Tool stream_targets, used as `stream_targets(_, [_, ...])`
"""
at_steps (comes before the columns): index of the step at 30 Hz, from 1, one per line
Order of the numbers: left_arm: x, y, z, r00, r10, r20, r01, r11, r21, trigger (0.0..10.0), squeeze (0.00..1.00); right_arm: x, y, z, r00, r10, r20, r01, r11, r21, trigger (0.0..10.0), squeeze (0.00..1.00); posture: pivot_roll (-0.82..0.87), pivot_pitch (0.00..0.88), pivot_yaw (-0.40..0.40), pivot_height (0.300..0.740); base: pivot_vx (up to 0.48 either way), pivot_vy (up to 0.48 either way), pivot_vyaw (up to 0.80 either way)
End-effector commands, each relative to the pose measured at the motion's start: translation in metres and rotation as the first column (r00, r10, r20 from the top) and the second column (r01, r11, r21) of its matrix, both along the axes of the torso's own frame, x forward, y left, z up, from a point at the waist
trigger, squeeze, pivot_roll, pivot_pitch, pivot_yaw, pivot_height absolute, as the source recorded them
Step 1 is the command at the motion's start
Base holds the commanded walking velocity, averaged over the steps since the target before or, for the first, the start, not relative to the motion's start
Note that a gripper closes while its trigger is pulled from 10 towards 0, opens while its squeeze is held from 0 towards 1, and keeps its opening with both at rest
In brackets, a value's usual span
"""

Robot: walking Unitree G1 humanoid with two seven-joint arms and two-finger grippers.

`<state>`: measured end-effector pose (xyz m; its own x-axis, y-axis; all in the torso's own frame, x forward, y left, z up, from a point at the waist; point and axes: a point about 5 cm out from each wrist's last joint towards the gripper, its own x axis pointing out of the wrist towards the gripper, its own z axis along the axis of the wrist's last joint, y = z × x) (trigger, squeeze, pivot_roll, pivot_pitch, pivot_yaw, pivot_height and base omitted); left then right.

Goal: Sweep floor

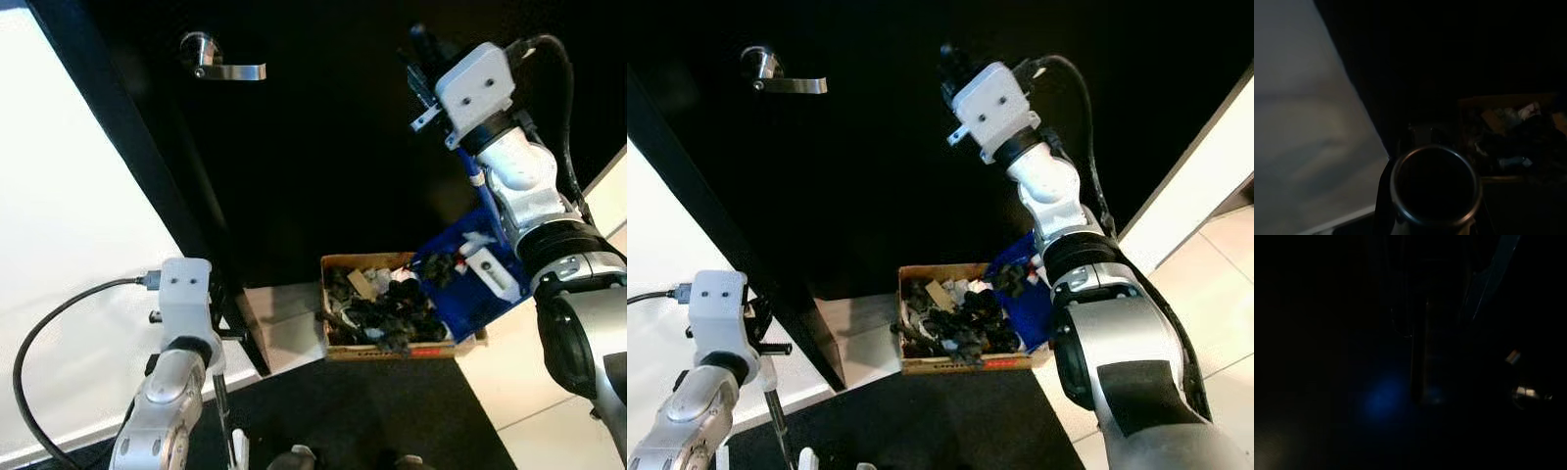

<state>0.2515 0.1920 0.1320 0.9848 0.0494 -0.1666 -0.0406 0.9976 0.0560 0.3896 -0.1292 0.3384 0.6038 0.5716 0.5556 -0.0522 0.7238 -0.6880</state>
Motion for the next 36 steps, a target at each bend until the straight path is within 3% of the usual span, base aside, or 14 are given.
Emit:
stream_targets(1, [-0.003,-0.001,0.001,1.0,0.015,0.001,-0.015,1.0,0.0,10.0,0.0,-0.005,0.002,0.015,0.996,0.009,0.092,-0.005,0.999,-0.041,10.0,0.0,0.19,0.223,-0.026,0.74,0.0,0.0,0.0])
stream_targets(12, [-0.001,-0.001,0.002,1.0,0.012,0.004,-0.012,1.0,-0.002,10.0,0.0,-0.009,0.009,0.011,0.983,-0.005,0.182,0.029,0.991,-0.13,10.0,0.0,0.18,0.22,-0.018,0.74,0.0,0.0,0.0])
stream_targets(18, [-0.002,-0.003,0.002,1.0,0.012,0.003,-0.012,1.0,-0.006,10.0,0.0,-0.015,0.034,-0.004,0.968,0.097,0.231,-0.025,0.954,-0.298,10.0,0.0,0.18,0.22,-0.023,0.74,0.0,0.0,0.0])
stream_targets(24, [-0.004,-0.004,0.001,1.0,0.015,0.002,-0.015,1.0,-0.01,10.0,0.0,-0.018,0.042,-0.009,0.96,0.13,0.247,-0.039,0.939,-0.341,10.0,0.0,0.18,0.22,-0.027,0.74,0.0,0.0,0.0])
stream_targets(33, [0.0,-0.007,0.001,1.0,0.011,0.004,-0.011,1.0,-0.016,10.0,0.0,-0.018,0.034,-0.006,0.963,0.125,0.239,-0.045,0.948,-0.316,10.0,0.0,0.17,0.216,-0.026,0.74,0.0,0.0,0.0])
stream_targets(34, [0.002,-0.008,0.001,1.0,0.008,0.005,-0.007,1.0,-0.019,10.0,0.0,-0.017,0.024,0.0,0.969,0.106,0.225,-0.046,0.965,-0.256,10.0,0.0,0.16,0.207,-0.026,0.74,0.0,0.0,0.0])
stream_targets(36, [0.003,-0.009,0.001,1.0,0.006,0.005,-0.006,1.0,-0.02,10.0,0.0,-0.017,0.018,0.003,0.97,0.089,0.228,-0.036,0.973,-0.226,10.0,0.0,0.16,0.207,-0.026,0.74,0.0,0.0,0.0])
